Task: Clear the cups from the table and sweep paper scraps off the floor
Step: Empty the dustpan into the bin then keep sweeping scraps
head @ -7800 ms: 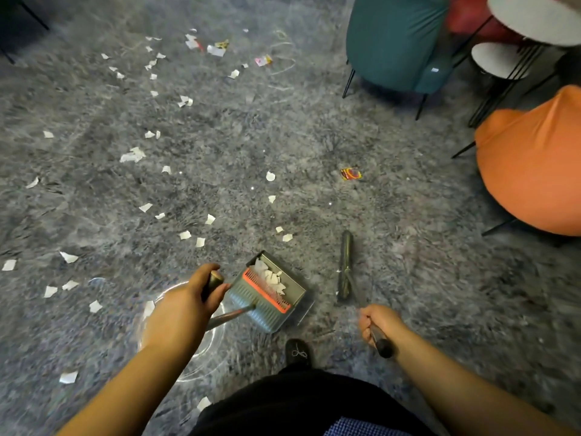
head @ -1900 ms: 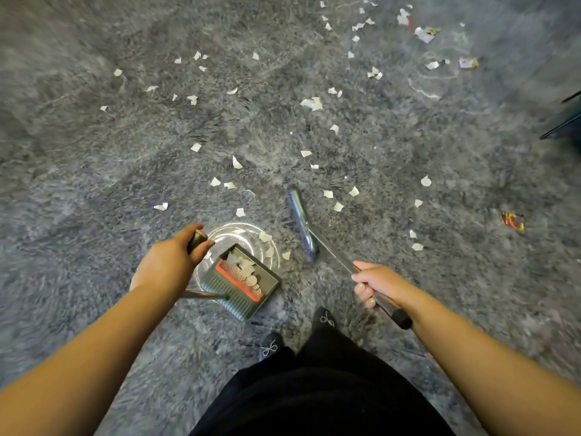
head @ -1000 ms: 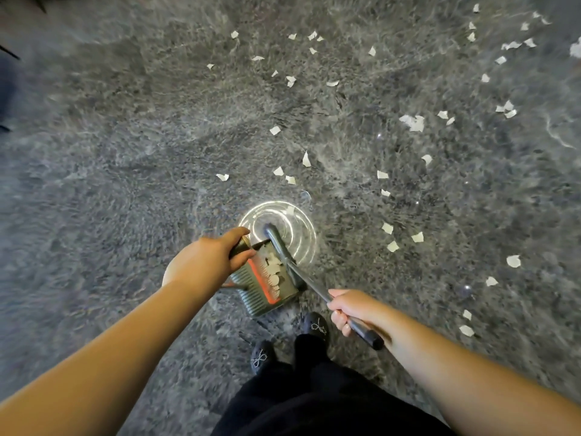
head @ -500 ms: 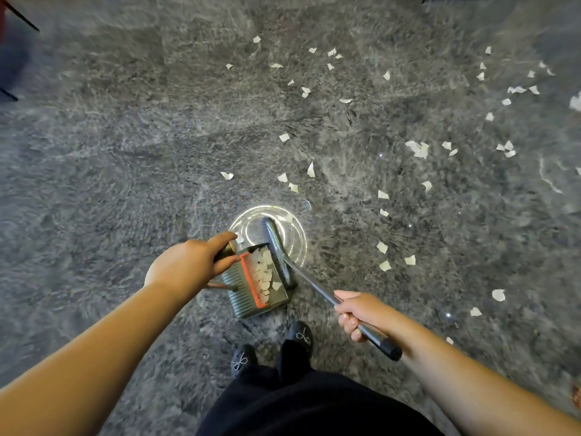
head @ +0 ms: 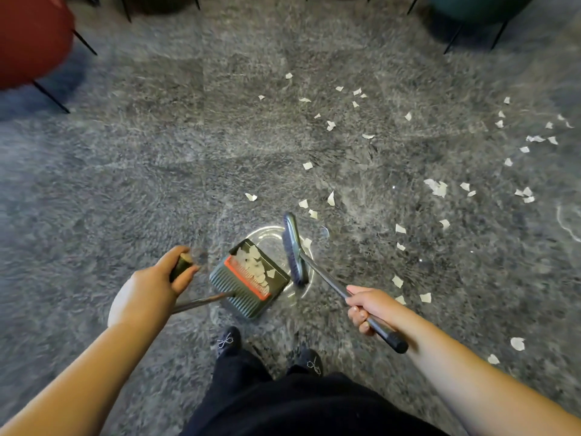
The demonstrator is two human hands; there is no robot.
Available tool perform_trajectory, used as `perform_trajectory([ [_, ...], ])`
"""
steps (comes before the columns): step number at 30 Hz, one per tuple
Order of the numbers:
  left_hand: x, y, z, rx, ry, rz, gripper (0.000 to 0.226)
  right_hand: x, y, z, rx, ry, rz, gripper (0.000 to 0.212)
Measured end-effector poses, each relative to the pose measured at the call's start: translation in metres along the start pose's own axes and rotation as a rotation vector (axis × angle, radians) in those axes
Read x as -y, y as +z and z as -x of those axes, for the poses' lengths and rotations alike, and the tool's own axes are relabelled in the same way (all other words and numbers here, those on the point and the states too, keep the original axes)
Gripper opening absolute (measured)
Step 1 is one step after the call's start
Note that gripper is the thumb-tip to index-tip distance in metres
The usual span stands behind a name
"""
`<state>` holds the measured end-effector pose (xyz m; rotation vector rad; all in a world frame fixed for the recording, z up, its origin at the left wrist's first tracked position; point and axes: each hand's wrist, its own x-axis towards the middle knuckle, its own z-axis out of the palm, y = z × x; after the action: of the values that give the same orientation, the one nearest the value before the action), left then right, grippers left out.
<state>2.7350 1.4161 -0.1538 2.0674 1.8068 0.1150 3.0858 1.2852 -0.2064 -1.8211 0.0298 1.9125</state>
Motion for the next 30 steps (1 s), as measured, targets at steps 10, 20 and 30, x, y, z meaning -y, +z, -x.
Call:
perform_trajectory([
  [10,0.072,-0.076,-0.051,-0.045,-0.068,0.088,0.038,0.033,0.124,-0.037,0.028,-0.014,-0.004,0.062],
  [20,0.146,-0.107,-0.094,-0.048,-0.124,0.166,0.034,0.056,0.216,-0.083,0.055,0.044,-0.022,0.055],
  [30,0.144,-0.106,-0.125,-0.050,-0.173,0.197,0.033,0.083,0.210,-0.129,0.023,0.096,-0.047,0.052],
])
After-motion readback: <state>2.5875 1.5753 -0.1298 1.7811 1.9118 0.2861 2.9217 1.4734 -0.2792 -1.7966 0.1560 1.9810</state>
